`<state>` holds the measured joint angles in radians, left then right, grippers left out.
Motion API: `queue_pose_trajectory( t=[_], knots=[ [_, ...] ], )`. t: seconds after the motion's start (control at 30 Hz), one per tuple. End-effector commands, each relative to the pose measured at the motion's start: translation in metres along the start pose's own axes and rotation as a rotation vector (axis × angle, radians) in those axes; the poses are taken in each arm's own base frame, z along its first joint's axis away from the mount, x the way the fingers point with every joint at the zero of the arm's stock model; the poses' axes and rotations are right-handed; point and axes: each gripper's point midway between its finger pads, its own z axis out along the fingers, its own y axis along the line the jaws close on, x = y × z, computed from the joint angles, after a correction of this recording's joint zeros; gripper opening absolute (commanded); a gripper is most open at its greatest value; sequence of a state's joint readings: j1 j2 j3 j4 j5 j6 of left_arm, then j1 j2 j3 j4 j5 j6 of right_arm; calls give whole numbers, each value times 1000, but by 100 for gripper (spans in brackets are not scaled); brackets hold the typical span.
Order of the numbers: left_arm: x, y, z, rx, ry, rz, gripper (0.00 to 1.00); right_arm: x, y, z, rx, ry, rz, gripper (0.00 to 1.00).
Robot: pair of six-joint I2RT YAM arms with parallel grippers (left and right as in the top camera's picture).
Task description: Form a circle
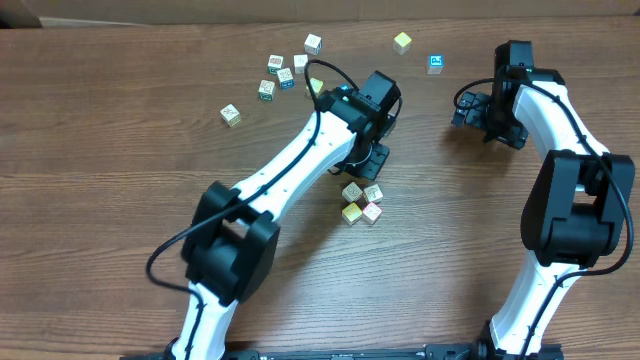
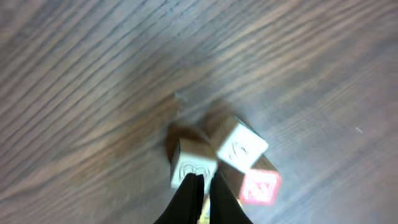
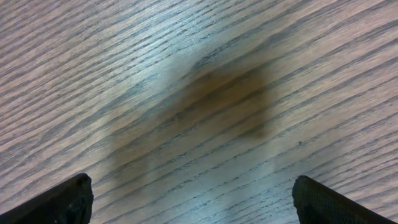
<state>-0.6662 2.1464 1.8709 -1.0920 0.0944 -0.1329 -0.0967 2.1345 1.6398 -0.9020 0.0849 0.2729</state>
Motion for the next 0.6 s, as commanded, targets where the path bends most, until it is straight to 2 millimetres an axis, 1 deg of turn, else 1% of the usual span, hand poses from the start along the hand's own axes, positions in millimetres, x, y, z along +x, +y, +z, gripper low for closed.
queue_pose_trajectory(
  t=[0.0,0.1,0.17,0.33,0.57],
  knots=[
    [-4,-8,-47,23,-82,-8,4,-7,0,-7,-5,-26,4,100],
    [-6,-6,-64,12,-120,-8,4,-7,0,-7,-5,-26,4,100],
    [-10,7,-74,-38,-156,-42,4,-7,0,-7,-5,-26,4,100],
    [-16,61,-96,-190,-224,-189,5,-7,0,-7,-5,-26,4,100],
    [-8,134,-99,-238,-210,-370,4,-7,0,-7,-5,-25,4,100]
  ],
)
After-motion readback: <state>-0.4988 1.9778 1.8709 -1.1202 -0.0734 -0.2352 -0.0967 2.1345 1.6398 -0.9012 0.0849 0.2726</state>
